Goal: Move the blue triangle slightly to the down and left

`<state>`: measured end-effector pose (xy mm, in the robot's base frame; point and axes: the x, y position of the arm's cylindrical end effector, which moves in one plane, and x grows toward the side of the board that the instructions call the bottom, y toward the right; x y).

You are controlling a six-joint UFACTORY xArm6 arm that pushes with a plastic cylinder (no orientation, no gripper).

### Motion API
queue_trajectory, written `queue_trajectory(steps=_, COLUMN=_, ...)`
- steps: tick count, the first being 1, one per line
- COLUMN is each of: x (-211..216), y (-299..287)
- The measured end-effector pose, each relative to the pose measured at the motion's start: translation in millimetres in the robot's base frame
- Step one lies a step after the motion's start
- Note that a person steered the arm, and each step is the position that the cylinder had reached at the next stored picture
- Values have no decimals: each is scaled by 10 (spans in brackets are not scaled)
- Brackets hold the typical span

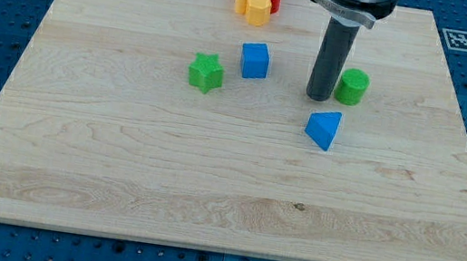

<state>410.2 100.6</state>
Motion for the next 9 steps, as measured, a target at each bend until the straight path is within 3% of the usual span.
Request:
queue_trajectory(steps=3, x=807, y=9)
queue_trajectory(steps=4, x=724, y=137)
queue_trajectory(steps=6, x=753, y=1141)
queue_trajectory(steps=7, x=753, y=1089)
queue_trajectory(steps=9, x=839, y=391)
